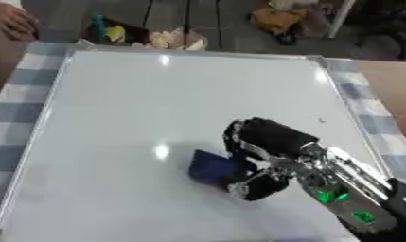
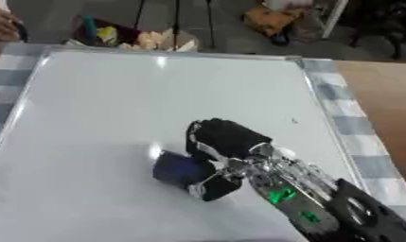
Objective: Wipe the whiteboard clean with a brush.
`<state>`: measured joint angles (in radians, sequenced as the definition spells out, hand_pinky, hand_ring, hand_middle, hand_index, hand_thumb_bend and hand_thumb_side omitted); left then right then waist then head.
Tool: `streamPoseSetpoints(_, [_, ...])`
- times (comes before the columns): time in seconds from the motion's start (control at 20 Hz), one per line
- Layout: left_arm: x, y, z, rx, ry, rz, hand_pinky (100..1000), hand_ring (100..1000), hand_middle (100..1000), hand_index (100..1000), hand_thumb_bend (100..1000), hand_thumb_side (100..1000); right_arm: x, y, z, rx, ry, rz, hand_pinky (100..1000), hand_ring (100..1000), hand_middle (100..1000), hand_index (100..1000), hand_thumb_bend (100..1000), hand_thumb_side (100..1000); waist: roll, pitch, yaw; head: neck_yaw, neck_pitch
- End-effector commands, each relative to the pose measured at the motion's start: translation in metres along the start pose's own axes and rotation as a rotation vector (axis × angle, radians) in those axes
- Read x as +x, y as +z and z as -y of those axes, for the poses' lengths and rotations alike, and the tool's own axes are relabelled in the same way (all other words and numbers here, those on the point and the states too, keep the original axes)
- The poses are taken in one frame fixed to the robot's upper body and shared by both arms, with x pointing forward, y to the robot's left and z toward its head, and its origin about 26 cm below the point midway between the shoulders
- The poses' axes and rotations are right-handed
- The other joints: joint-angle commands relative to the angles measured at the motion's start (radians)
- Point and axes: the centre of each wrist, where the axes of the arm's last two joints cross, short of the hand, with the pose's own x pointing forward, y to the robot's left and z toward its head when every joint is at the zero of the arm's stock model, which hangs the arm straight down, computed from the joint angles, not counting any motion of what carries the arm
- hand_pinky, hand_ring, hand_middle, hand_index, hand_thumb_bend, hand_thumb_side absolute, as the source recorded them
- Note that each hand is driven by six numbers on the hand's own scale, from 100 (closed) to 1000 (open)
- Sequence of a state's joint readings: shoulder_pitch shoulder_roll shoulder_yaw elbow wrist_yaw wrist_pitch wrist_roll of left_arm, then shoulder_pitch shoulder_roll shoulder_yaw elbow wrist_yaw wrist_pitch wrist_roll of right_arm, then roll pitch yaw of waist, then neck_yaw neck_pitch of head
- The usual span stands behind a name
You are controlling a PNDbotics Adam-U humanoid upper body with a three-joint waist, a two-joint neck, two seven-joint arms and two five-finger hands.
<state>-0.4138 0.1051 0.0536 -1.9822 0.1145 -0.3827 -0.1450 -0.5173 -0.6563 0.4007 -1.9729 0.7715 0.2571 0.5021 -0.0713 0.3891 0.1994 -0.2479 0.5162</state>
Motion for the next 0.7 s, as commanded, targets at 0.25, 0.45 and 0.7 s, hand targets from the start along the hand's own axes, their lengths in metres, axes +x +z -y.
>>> streamPoseSetpoints(0.25, [0.0049,-0.0051,0.0004,-0.018,-0.001,0.027,371,704,571,505,148,965,-0.004,0.0001,0.006,-0.007,0.011,0.0,580,581,529,126,361,231,0.005,-0.021,0.003,-0.002,-0.008])
streamPoseSetpoints(0.45, [0.0049,-0.0052,0.0006,-0.02,0.0,0.026,371,705,571,505,147,966,-0.0052,-0.0026,0.0045,0.003,-0.003,0.008,608,608,560,129,408,226,0.003,-0.017,0.005,-0.002,-0.009])
streamPoseSetpoints(0.7, [0.0049,-0.0053,0.0007,-0.022,0.0,0.026,371,705,571,504,147,966,-0.006,-0.005,0.0039,0.014,-0.023,0.023,642,649,626,130,452,235,0.002,-0.015,0.008,-0.002,-0.009])
